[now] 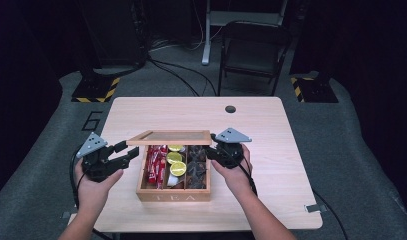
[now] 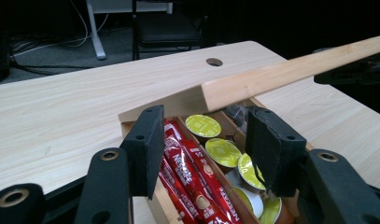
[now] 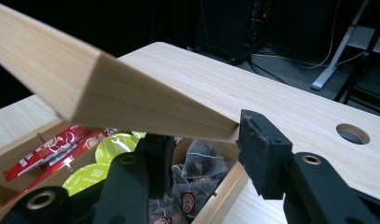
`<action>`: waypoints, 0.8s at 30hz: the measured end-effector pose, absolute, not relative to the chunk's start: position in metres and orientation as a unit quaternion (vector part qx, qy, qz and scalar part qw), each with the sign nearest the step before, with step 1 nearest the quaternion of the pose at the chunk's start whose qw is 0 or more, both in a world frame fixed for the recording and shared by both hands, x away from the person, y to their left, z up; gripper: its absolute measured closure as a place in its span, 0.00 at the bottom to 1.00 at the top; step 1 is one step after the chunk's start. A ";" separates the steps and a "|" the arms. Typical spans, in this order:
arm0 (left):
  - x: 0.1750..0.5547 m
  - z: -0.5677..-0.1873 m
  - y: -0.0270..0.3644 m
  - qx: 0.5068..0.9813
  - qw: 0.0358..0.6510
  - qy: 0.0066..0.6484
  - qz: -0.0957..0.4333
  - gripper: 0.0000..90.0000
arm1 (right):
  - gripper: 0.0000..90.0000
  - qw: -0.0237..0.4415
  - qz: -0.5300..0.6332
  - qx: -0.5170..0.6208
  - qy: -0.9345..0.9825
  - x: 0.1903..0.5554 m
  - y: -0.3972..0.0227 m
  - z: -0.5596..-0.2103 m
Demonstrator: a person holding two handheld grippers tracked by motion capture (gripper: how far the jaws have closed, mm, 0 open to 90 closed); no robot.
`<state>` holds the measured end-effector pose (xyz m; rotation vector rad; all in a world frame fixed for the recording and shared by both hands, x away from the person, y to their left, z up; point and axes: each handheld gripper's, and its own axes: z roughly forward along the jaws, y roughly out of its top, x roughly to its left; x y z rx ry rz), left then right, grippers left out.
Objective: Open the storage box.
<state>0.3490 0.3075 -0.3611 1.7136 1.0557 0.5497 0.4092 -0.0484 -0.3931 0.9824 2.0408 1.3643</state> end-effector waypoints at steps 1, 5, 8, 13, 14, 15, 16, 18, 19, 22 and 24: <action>0.349 -0.361 0.308 0.710 0.503 0.437 0.228 0.53 | 0.62 0.246 0.500 0.360 0.748 0.409 -0.048 -0.393; 0.349 -0.362 0.309 0.708 0.504 0.438 0.231 0.53 | 0.62 0.241 0.504 0.365 0.745 0.411 -0.048 -0.392; 0.347 -0.367 0.309 0.704 0.508 0.440 0.230 0.53 | 0.61 0.239 0.506 0.365 0.744 0.413 -0.049 -0.392; 0.343 -0.380 0.311 0.691 0.518 0.452 0.222 0.53 | 0.61 0.230 0.508 0.365 0.746 0.414 -0.050 -0.392; 0.342 -0.387 0.312 0.685 0.521 0.460 0.218 0.53 | 0.61 0.228 0.509 0.365 0.746 0.415 -0.051 -0.392; 0.342 -0.387 0.312 0.685 0.521 0.460 0.218 0.53 | 0.61 0.228 0.509 0.365 0.746 0.415 -0.051 -0.392; 0.342 -0.391 0.312 0.683 0.520 0.464 0.216 0.53 | 0.60 0.225 0.510 0.365 0.746 0.415 -0.051 -0.392; 0.341 -0.397 0.311 0.684 0.514 0.469 0.218 0.54 | 0.60 0.216 0.512 0.364 0.747 0.418 -0.053 -0.391; 0.341 -0.397 0.311 0.684 0.514 0.469 0.218 0.54 | 0.60 0.216 0.512 0.364 0.747 0.418 -0.053 -0.391; 0.342 -0.402 0.308 0.691 0.503 0.471 0.219 0.54 | 0.59 0.213 0.512 0.359 0.751 0.419 -0.054 -0.391; 0.343 -0.405 0.304 0.695 0.497 0.470 0.222 0.54 | 0.59 0.213 0.512 0.357 0.752 0.420 -0.054 -0.391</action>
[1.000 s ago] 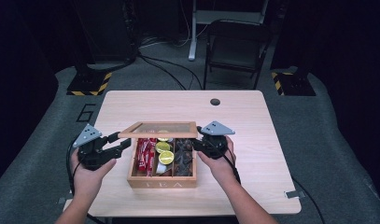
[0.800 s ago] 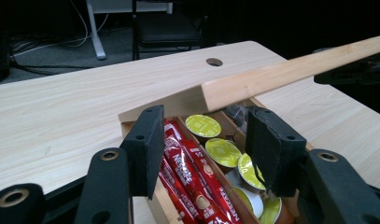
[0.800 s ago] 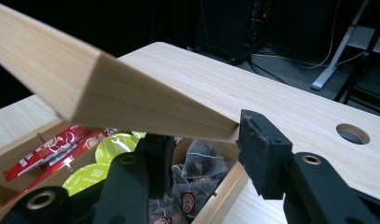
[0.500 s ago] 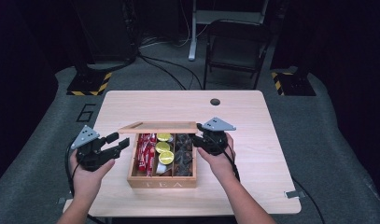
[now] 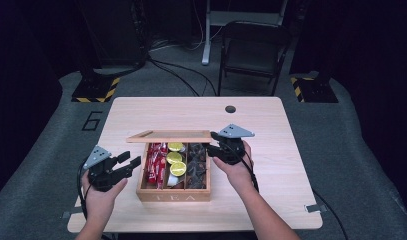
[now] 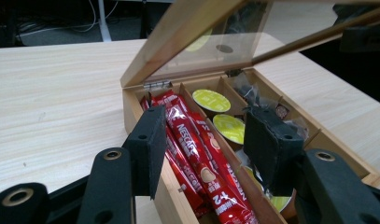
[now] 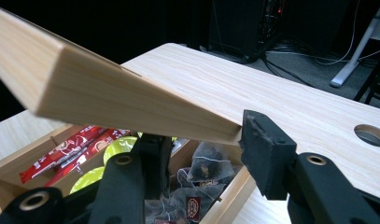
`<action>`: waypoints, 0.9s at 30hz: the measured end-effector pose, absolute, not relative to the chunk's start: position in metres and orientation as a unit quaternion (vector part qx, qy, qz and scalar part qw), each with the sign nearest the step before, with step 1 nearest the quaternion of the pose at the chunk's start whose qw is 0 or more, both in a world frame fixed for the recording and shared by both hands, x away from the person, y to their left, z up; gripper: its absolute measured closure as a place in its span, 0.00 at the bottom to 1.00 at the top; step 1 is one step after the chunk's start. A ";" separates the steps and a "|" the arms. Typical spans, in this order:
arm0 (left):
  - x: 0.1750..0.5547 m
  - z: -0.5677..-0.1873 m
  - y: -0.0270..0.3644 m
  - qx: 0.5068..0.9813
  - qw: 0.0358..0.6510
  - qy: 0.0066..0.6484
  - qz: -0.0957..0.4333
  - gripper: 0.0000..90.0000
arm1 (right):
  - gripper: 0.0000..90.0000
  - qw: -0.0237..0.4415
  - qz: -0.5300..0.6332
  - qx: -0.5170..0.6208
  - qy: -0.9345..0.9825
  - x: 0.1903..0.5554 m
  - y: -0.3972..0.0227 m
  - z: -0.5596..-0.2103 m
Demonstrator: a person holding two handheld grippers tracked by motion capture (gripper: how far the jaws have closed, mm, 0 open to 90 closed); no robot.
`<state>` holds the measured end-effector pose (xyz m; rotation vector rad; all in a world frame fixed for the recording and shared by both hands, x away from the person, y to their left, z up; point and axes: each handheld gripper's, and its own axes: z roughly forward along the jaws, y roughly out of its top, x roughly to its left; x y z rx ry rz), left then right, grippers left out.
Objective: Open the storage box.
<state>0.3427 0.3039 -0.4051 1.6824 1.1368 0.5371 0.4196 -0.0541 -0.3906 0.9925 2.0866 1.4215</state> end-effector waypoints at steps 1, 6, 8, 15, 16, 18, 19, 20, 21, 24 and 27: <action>0.343 -0.406 0.302 0.695 0.497 0.470 0.223 0.55 | 0.59 0.213 0.512 0.355 0.753 0.419 -0.054 -0.391; 0.341 -0.413 0.294 0.695 0.499 0.465 0.227 0.56 | 0.59 0.216 0.509 0.349 0.757 0.418 -0.055 -0.392; 0.340 -0.417 0.292 0.694 0.500 0.463 0.231 0.57 | 0.59 0.215 0.509 0.348 0.757 0.418 -0.055 -0.393; 0.338 -0.430 0.286 0.708 0.487 0.456 0.230 0.57 | 0.59 0.212 0.512 0.353 0.753 0.418 -0.055 -0.392; 0.339 -0.432 0.285 0.710 0.485 0.457 0.227 0.57 | 0.59 0.212 0.512 0.353 0.753 0.418 -0.055 -0.392; 0.339 -0.435 0.284 0.713 0.481 0.458 0.226 0.57 | 0.59 0.211 0.513 0.353 0.753 0.418 -0.055 -0.392; 0.340 -0.436 0.283 0.712 0.481 0.460 0.224 0.57 | 0.59 0.211 0.513 0.353 0.754 0.418 -0.055 -0.393; 0.340 -0.438 0.282 0.712 0.481 0.460 0.225 0.57 | 0.59 0.211 0.512 0.353 0.754 0.418 -0.055 -0.393; 0.340 -0.438 0.281 0.714 0.478 0.460 0.222 0.57 | 0.59 0.210 0.513 0.353 0.754 0.418 -0.055 -0.393; 0.343 -0.443 0.278 0.721 0.470 0.460 0.221 0.57 | 0.59 0.208 0.513 0.354 0.754 0.418 -0.055 -0.393; 0.345 -0.446 0.276 0.723 0.465 0.461 0.219 0.58 | 0.59 0.207 0.513 0.354 0.754 0.418 -0.055 -0.393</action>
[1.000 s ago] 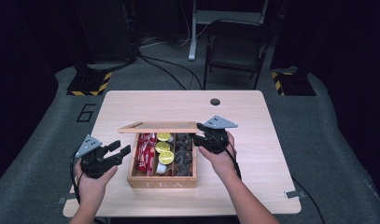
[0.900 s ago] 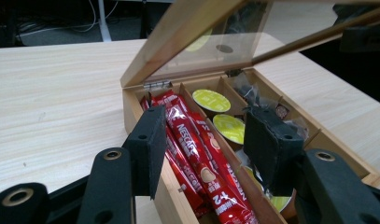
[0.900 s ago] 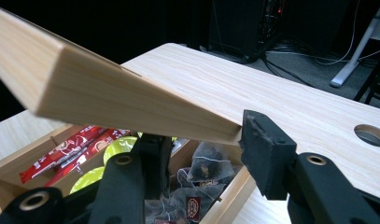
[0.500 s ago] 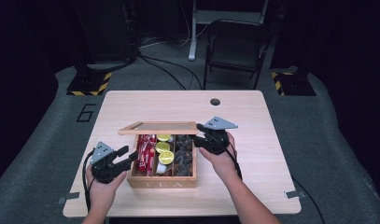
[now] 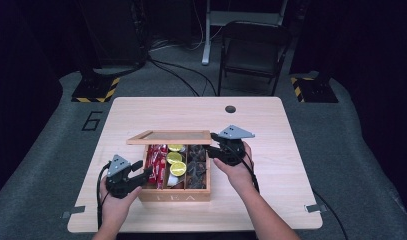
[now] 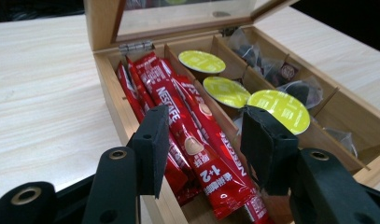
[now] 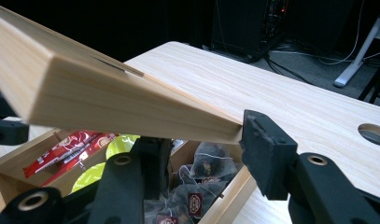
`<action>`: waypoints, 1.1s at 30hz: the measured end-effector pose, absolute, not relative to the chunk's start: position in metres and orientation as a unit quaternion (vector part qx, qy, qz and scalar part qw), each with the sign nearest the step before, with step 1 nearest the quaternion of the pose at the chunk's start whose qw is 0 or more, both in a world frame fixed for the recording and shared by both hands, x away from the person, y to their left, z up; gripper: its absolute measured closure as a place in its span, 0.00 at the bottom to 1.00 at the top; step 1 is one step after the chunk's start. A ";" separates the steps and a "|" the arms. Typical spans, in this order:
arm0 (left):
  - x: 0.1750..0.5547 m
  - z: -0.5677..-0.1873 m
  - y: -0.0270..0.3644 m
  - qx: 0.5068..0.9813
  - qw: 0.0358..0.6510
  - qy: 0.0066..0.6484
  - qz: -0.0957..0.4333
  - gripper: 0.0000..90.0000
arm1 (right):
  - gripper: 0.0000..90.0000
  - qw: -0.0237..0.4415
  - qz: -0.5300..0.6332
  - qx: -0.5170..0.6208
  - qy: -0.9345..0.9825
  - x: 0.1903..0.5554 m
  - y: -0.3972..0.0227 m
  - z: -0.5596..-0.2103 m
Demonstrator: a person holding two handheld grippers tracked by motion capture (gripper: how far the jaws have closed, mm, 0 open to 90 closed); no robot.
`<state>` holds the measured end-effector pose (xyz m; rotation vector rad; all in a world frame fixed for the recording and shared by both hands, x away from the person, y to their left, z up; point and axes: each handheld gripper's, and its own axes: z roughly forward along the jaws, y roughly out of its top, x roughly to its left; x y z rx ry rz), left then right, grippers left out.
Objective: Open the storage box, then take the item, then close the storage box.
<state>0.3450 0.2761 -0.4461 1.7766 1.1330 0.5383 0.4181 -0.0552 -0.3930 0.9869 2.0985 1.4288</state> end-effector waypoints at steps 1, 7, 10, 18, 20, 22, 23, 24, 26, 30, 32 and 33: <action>0.346 -0.448 0.276 0.726 0.461 0.462 0.217 0.58 | 0.59 0.208 0.514 0.353 0.753 0.418 -0.055 -0.393; 0.353 -0.455 0.270 0.727 0.455 0.468 0.213 0.59 | 0.59 0.208 0.517 0.351 0.752 0.420 -0.056 -0.393; 0.358 -0.460 0.266 0.735 0.444 0.467 0.209 0.59 | 0.59 0.207 0.517 0.352 0.752 0.420 -0.056 -0.393; 0.368 -0.467 0.261 0.741 0.422 0.472 0.223 0.57 | 0.59 0.208 0.516 0.351 0.753 0.420 -0.056 -0.393; 0.371 -0.467 0.261 0.740 0.422 0.477 0.215 0.57 | 0.59 0.207 0.516 0.351 0.753 0.420 -0.056 -0.393; 0.372 -0.469 0.259 0.741 0.419 0.479 0.216 0.58 | 0.59 0.206 0.515 0.349 0.755 0.419 -0.056 -0.393; 0.372 -0.471 0.258 0.745 0.415 0.477 0.214 0.59 | 0.59 0.206 0.515 0.350 0.755 0.419 -0.056 -0.393; 0.372 -0.471 0.258 0.745 0.415 0.477 0.214 0.60 | 0.59 0.206 0.515 0.350 0.755 0.419 -0.056 -0.393; 0.372 -0.472 0.257 0.743 0.414 0.477 0.222 0.62 | 0.59 0.207 0.515 0.352 0.754 0.419 -0.056 -0.393; 0.372 -0.471 0.258 0.745 0.410 0.476 0.221 0.68 | 0.59 0.206 0.514 0.352 0.754 0.418 -0.056 -0.394; 0.372 -0.471 0.258 0.747 0.406 0.475 0.227 0.72 | 0.59 0.206 0.514 0.353 0.754 0.418 -0.056 -0.394; 0.371 -0.471 0.258 0.746 0.404 0.476 0.231 0.75 | 0.59 0.206 0.515 0.353 0.754 0.418 -0.056 -0.394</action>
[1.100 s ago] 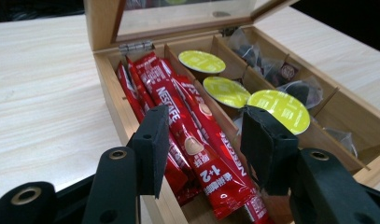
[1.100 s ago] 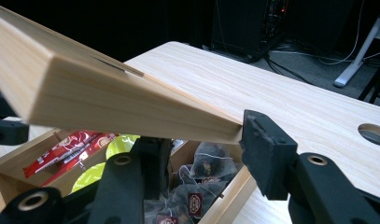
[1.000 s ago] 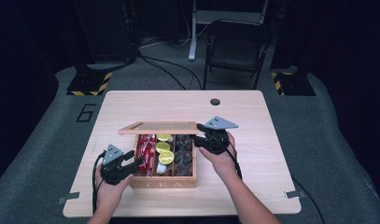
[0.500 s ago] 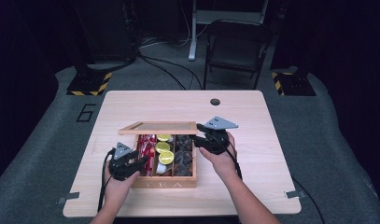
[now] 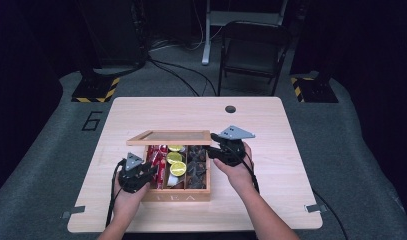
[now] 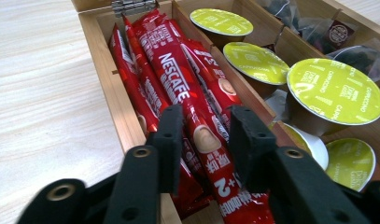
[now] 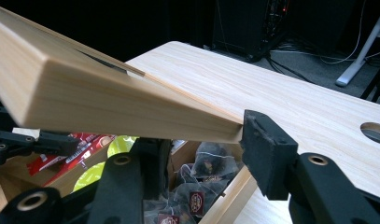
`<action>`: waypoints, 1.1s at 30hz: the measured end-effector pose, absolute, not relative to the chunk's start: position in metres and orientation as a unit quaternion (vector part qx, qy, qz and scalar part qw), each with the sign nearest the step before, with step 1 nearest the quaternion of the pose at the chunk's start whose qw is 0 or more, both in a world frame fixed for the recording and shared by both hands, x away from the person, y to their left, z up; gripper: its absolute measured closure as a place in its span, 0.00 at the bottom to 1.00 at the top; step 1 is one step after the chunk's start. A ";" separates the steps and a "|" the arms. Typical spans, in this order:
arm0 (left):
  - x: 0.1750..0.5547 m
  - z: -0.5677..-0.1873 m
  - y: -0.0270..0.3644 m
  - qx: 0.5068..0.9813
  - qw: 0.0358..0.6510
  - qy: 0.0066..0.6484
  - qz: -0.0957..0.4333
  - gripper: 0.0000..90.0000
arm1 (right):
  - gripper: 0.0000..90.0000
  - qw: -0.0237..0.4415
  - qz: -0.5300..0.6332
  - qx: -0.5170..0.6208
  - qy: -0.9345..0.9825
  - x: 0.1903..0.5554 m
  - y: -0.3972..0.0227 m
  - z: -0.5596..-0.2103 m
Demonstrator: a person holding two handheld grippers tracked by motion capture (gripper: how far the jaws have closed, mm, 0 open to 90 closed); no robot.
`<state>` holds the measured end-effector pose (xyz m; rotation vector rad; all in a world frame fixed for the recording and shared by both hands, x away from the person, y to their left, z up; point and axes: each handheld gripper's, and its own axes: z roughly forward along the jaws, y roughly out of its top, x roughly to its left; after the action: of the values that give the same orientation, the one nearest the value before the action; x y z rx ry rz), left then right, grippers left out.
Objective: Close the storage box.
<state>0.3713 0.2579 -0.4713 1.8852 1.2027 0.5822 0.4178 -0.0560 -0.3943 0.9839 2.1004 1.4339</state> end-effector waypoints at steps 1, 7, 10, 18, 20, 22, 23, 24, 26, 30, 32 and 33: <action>0.371 -0.471 0.258 0.746 0.404 0.476 0.231 0.78 | 0.59 0.206 0.515 0.353 0.754 0.418 -0.056 -0.394; 0.367 -0.469 0.262 0.735 0.418 0.476 0.241 0.92 | 0.58 0.205 0.518 0.353 0.752 0.419 -0.057 -0.394; 0.366 -0.468 0.262 0.735 0.418 0.477 0.241 0.93 | 0.58 0.203 0.517 0.355 0.752 0.419 -0.056 -0.394; 0.362 -0.462 0.268 0.721 0.437 0.484 0.235 0.94 | 0.58 0.204 0.518 0.353 0.752 0.419 -0.056 -0.394; 0.361 -0.460 0.269 0.718 0.441 0.486 0.232 0.94 | 0.58 0.203 0.518 0.354 0.752 0.419 -0.056 -0.394; 0.359 -0.459 0.271 0.716 0.443 0.487 0.230 0.94 | 0.58 0.203 0.518 0.354 0.752 0.419 -0.056 -0.394; 0.358 -0.458 0.271 0.715 0.446 0.488 0.230 0.94 | 0.58 0.203 0.517 0.352 0.753 0.419 -0.057 -0.394; 0.357 -0.456 0.273 0.715 0.447 0.486 0.229 0.94 | 0.58 0.204 0.518 0.354 0.752 0.419 -0.056 -0.394; 0.355 -0.455 0.273 0.713 0.450 0.486 0.230 0.94 | 0.58 0.203 0.518 0.354 0.752 0.419 -0.056 -0.394; 0.351 -0.453 0.274 0.714 0.451 0.483 0.232 0.94 | 0.58 0.203 0.518 0.353 0.753 0.419 -0.056 -0.394; 0.350 -0.452 0.275 0.713 0.452 0.484 0.231 0.94 | 0.58 0.204 0.518 0.353 0.752 0.419 -0.056 -0.394; 0.350 -0.452 0.275 0.713 0.452 0.484 0.231 0.94 | 0.58 0.204 0.518 0.353 0.752 0.419 -0.056 -0.394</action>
<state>0.3499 0.2752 -0.4517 1.7629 1.1952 0.5696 0.4189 -0.0564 -0.3942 0.9857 2.0987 1.4443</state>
